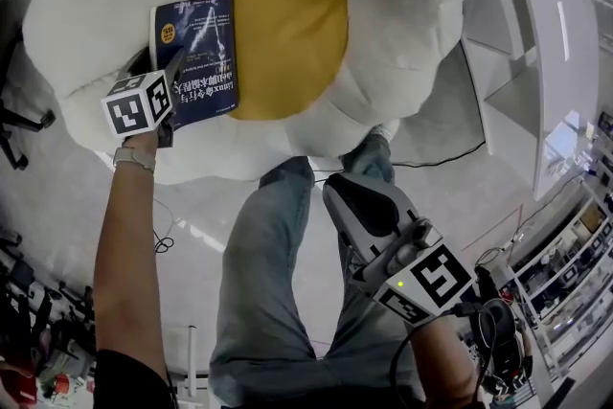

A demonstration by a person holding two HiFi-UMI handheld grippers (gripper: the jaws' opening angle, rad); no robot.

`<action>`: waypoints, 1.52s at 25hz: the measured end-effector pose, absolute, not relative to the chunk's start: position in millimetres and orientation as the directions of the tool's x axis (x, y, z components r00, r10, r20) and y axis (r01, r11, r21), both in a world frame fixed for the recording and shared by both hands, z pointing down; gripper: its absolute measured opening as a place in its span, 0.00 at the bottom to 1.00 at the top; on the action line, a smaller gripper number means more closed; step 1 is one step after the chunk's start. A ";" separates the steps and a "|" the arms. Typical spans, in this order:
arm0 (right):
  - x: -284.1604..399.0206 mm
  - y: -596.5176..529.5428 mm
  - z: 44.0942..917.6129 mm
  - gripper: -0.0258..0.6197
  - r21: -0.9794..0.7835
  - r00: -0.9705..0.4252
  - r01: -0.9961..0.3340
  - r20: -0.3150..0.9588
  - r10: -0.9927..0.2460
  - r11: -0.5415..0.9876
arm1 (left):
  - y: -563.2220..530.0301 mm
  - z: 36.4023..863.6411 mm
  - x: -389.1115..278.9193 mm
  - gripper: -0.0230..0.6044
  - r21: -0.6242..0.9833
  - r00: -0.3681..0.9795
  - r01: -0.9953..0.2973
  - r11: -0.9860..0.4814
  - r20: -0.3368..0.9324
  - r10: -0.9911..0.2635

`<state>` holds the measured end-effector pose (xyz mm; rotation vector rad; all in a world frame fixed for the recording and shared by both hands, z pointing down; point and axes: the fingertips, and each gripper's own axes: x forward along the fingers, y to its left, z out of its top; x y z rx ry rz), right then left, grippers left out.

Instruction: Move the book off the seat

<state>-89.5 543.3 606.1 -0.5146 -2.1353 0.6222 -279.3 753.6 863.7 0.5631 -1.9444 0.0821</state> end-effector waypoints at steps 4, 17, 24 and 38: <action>-85.3 536.2 607.4 0.06 -0.589 -0.571 0.131 0.613 0.546 0.798 | 754.5 866.4 -281.2 0.50 0.150 -0.360 -0.400 0.904 0.881 -0.306; -86.1 534.5 605.1 0.06 -0.619 -0.597 0.102 0.588 0.546 0.778 | 758.9 886.9 -266.1 0.50 0.287 -0.198 -0.270 0.919 0.918 -0.345; -76.5 538.5 608.1 0.06 -0.632 -0.594 0.101 0.581 0.556 0.768 | 756.6 897.3 -264.1 0.51 0.340 -0.116 -0.236 0.910 0.920 -0.374; -50.6 538.3 612.8 0.06 -0.667 -0.584 0.115 0.554 0.593 0.737 | 753.5 886.3 -260.9 0.45 0.244 -0.176 -0.285 0.927 0.937 -0.301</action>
